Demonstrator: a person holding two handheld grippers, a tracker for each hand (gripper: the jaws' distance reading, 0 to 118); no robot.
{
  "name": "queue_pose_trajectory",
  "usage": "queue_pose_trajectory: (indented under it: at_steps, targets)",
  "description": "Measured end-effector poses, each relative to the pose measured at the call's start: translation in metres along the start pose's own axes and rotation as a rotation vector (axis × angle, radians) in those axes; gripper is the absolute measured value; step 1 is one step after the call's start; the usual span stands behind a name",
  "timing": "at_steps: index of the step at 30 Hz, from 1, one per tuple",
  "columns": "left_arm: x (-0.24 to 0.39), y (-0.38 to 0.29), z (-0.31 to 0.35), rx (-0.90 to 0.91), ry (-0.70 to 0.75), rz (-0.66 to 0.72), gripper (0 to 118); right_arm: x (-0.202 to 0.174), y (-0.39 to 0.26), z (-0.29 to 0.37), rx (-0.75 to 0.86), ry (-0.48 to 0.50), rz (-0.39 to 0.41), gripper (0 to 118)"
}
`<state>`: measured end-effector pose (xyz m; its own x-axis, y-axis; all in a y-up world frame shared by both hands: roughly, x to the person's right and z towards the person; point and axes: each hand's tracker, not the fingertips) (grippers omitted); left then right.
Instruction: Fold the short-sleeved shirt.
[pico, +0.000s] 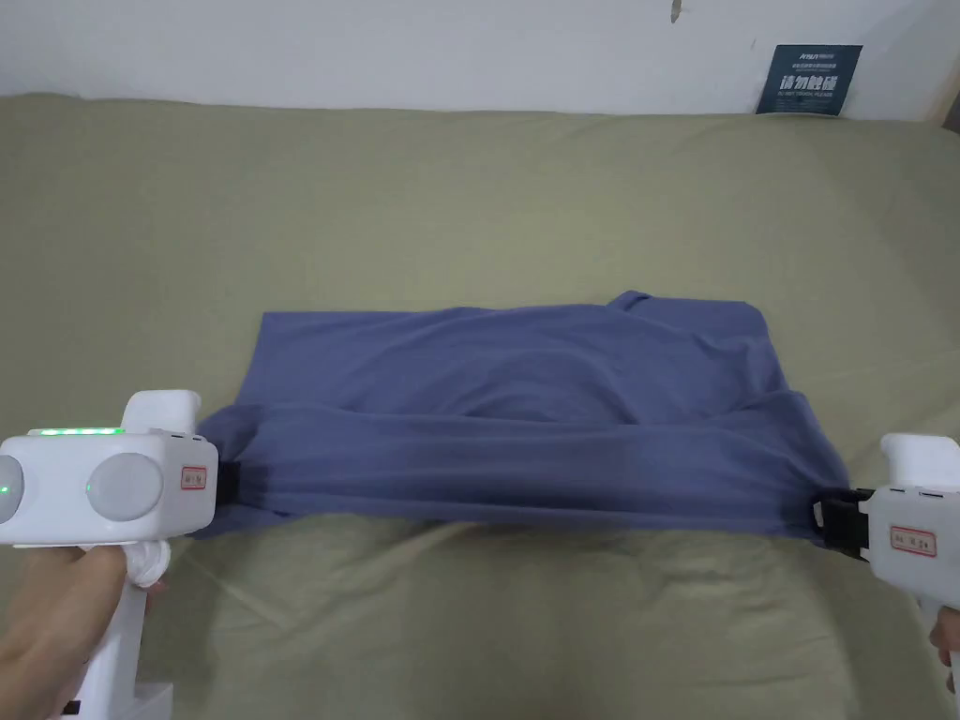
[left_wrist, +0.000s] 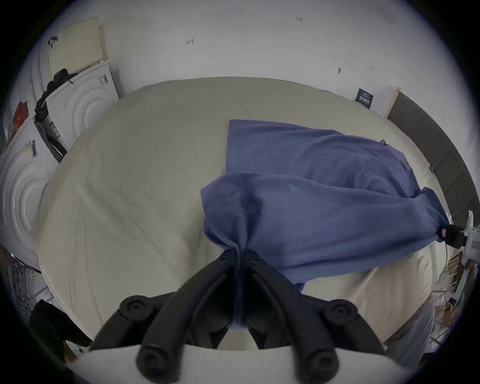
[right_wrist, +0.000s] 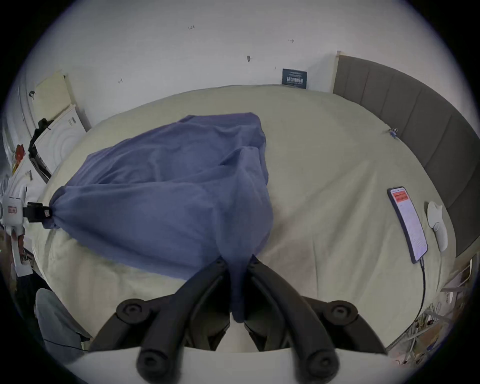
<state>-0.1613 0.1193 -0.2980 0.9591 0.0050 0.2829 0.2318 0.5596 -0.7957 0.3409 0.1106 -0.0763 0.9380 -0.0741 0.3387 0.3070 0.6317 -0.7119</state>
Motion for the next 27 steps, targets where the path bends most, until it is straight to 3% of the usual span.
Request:
queue_pose_trajectory:
  at_steps: [11, 12, 13, 14, 15, 16, 17, 20, 21, 22, 23, 24, 26, 27]
  targets:
    - [-0.011, -0.045, 0.019, -0.016, -0.015, 0.007, 7, 0.006, -0.046, 0.014, -0.003, 0.009, 0.01, 8]
    - [-0.011, -0.046, 0.018, -0.007, -0.03, 0.013, 7, 0.007, -0.046, 0.011, 0.002, 0.009, 0.004, 14]
    - [-0.011, -0.046, 0.017, 0.006, -0.048, 0.016, 20, 0.005, -0.046, 0.01, 0.004, 0.007, 0.0, 38]
    - [-0.014, -0.046, 0.017, 0.026, -0.081, 0.016, 54, 0.004, -0.044, 0.01, 0.002, 0.004, -0.002, 80]
    - [-0.016, -0.045, 0.015, 0.014, -0.075, 0.019, 109, 0.005, -0.042, 0.009, -0.004, -0.003, 0.001, 118]
    - [-0.016, -0.044, 0.016, 0.006, -0.063, 0.019, 118, 0.006, -0.039, 0.015, -0.021, 0.007, 0.009, 111]
    - [-0.016, -0.042, 0.022, 0.051, -0.035, 0.019, 117, 0.003, -0.043, 0.022, 0.045, 0.01, 0.001, 106]
    - [-0.013, -0.026, 0.036, 0.116, 0.006, -0.02, 106, 0.003, -0.029, 0.033, 0.079, 0.007, 0.01, 112]
    - [-0.01, -0.019, 0.039, 0.141, 0.002, -0.023, 82, -0.002, -0.014, 0.036, 0.117, -0.004, 0.005, 103]
    - [-0.008, -0.012, 0.04, 0.149, -0.004, -0.026, 44, -0.003, -0.004, 0.037, 0.136, -0.008, 0.001, 79]
    - [-0.007, -0.005, 0.039, 0.161, -0.007, -0.015, 0, -0.004, 0.003, 0.038, 0.164, -0.006, -0.008, 37]
    - [-0.004, 0.004, 0.036, 0.172, -0.006, -0.003, 0, -0.006, 0.013, 0.035, 0.179, -0.008, -0.02, 0]
    - [0.001, 0.023, 0.026, 0.159, -0.041, 0.031, 0, -0.009, 0.024, 0.027, 0.225, -0.061, -0.027, 0]
    - [0.004, 0.034, 0.019, 0.141, -0.077, 0.052, 0, -0.01, 0.032, 0.019, 0.194, -0.03, -0.024, 0]
